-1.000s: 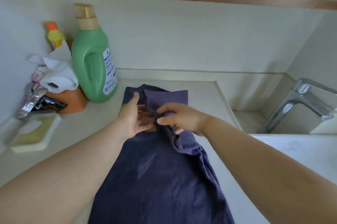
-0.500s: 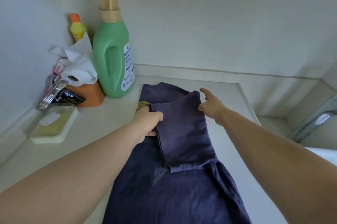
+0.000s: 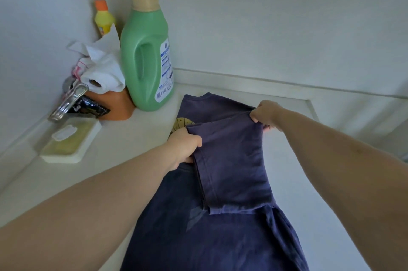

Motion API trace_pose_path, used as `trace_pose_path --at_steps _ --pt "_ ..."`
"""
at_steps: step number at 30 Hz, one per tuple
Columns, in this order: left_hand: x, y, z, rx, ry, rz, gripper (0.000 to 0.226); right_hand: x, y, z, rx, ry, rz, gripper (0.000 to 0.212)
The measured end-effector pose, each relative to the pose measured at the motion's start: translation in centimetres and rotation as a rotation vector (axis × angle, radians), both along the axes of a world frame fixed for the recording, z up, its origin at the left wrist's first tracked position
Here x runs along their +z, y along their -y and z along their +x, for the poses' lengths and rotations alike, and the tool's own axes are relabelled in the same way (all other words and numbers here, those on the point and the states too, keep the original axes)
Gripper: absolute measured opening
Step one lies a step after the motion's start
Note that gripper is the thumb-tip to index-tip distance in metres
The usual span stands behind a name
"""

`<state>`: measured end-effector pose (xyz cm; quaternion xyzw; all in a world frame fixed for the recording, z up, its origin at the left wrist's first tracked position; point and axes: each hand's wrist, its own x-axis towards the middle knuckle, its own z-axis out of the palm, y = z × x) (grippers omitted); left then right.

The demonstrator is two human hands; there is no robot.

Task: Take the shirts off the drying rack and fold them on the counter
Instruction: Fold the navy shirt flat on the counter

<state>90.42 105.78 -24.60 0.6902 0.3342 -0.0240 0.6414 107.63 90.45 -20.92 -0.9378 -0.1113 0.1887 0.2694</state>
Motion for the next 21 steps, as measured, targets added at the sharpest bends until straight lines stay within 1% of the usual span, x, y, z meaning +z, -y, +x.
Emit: trace_pose_path --at_steps 3,5,6,9,11,12,13,14,15,16,17,19,21 --pt "0.1 0.1 0.3 -0.009 -0.008 0.029 0.033 0.1 -0.3 0.4 0.005 0.164 -0.082 0.008" --pt "-0.2 0.3 0.4 -0.007 0.011 0.106 0.027 -0.6 -0.3 0.6 -0.018 0.219 -0.083 0.022" --pt "-0.4 0.5 0.4 -0.008 0.021 0.19 0.025 -1.1 -0.2 0.6 -0.03 0.227 -0.094 0.028" --pt "-0.9 0.8 0.2 0.031 0.056 0.508 0.033 -1.9 0.8 0.5 -0.082 0.286 -0.119 0.038" --pt "-0.4 1.3 -0.3 0.028 0.064 0.826 0.046 -1.4 0.8 -0.4 -0.083 0.388 -0.06 0.043" --pt "-0.3 1.6 -0.4 -0.028 0.063 1.003 0.055 -1.2 0.7 -1.2 -0.03 0.424 -0.003 0.045" --pt "-0.3 1.7 -0.4 -0.139 0.049 1.152 0.062 -1.4 0.4 -2.2 0.067 0.436 0.031 0.048" --pt "-0.6 1.9 -0.4 -0.305 -0.008 1.238 0.068 -2.0 0.4 -3.6 0.185 0.421 0.002 0.055" --pt "-0.9 2.0 -0.4 -0.475 -0.102 1.25 0.074 -2.9 0.5 -5.0 0.293 0.383 -0.089 0.064" --pt "-1.3 1.9 -0.4 -0.601 -0.214 1.211 0.08 -4.0 0.8 -6.3 0.358 0.33 -0.202 0.073" --pt "-1.7 1.7 -0.4 -0.665 -0.3 1.158 0.085 -5.1 1.3 -7.0 0.375 0.294 -0.303 0.079" --pt "-2.0 1.3 -0.1 -0.687 -0.349 1.104 0.088 -6.2 1.9 -7.2 0.331 0.291 -0.378 0.085" --pt "-1.8 1.6 -0.3 -0.699 -0.355 1.121 0.089 -5.9 2.0 -7.3 0.27 0.262 -0.361 0.087"
